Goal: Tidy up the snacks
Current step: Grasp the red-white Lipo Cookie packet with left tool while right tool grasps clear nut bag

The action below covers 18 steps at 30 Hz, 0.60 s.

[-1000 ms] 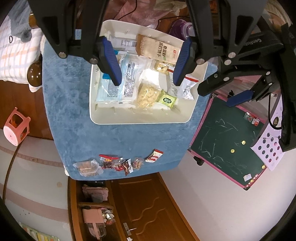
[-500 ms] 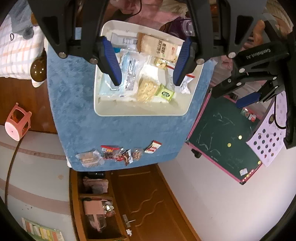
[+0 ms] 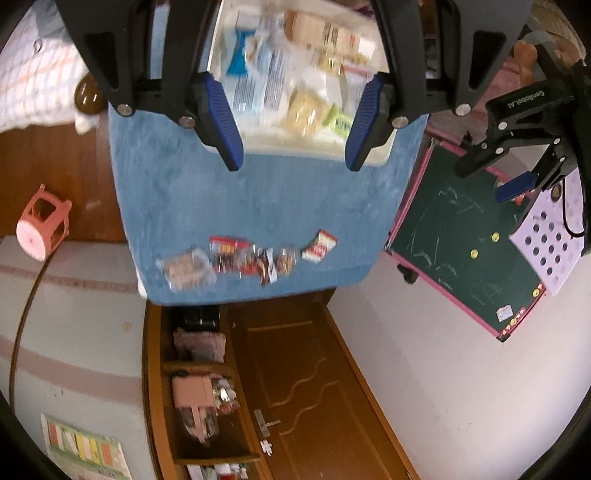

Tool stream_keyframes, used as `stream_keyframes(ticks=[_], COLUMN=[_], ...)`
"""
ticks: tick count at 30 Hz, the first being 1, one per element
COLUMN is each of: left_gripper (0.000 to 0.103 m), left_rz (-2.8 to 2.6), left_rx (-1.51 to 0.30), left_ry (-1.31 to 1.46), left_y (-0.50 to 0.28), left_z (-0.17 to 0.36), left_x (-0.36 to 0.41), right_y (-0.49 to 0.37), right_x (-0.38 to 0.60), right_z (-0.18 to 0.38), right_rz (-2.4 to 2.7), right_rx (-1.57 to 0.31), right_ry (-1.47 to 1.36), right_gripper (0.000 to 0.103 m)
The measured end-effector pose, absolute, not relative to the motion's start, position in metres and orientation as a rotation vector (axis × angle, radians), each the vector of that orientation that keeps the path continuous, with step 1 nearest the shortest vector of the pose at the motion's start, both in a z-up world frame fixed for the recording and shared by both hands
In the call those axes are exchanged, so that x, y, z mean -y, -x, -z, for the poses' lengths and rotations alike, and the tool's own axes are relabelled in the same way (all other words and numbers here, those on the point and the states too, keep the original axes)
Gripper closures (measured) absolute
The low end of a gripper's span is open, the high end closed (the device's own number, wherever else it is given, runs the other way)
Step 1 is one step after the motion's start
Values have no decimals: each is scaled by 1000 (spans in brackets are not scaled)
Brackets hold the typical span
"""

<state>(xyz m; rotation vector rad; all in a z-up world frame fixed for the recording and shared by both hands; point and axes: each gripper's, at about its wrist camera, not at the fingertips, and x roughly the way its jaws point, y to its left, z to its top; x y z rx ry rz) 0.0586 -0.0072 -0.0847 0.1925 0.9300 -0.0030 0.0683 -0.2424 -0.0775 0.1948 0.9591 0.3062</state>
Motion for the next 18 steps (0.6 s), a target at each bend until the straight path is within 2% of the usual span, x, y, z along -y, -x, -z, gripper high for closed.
stream_keyframes(ticks=[4, 10, 14, 18], left_gripper=[10, 10, 10, 10], left_rz=[-4, 19, 47, 63], left_rx=[-904, -891, -931, -996], left_ry=[-197, -228, -227, -236], left_y=[-104, -184, -243, -303], left_z=[70, 67, 88, 132], left_x=[-12, -29, -36, -40], right_y=[-115, -194, -260, -317], right_x=[233, 209, 184, 163], right_z=[50, 28, 37, 69], right_rz=[-291, -265, -256, -275], right_rx=[-914, -885, -908, -970], right_ry=[-168, -110, -101, -124], right_gripper=[45, 45, 45, 45])
